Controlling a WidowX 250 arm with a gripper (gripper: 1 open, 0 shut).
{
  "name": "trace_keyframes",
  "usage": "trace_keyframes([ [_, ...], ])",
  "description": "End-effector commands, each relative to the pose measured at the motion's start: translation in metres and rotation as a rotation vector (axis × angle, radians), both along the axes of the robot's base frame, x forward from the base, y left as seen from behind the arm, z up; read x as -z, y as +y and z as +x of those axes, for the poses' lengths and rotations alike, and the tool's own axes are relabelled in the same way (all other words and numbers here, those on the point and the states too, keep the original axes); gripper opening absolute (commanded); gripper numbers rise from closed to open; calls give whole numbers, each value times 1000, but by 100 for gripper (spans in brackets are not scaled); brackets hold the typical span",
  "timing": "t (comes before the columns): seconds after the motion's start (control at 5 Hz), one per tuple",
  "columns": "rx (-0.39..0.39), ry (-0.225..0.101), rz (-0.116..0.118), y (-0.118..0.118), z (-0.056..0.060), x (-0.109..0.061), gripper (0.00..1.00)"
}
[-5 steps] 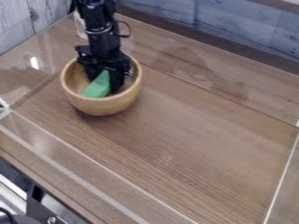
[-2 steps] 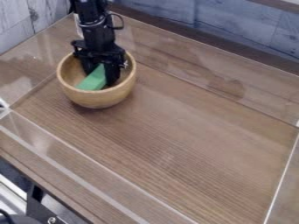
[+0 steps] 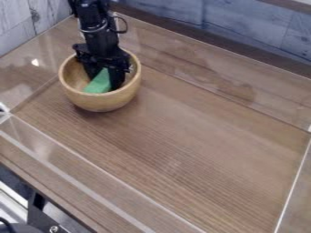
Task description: Move green stick from inside the wooden bowl to the table next to it
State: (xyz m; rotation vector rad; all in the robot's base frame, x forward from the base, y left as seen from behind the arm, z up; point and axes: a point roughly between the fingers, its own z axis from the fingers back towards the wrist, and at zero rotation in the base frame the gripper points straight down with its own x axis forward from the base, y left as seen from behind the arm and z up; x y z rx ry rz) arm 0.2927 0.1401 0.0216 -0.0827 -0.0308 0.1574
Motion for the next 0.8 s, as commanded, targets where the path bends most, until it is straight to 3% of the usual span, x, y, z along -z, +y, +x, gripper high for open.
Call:
trace_keyframes([
  [0.0,-46,-20,-1,9,2,-6,0],
  [0.2,-86,-18,-12,19,3,-4,0],
  [0.6,-153,-16,-28,28,-4,-16,0],
])
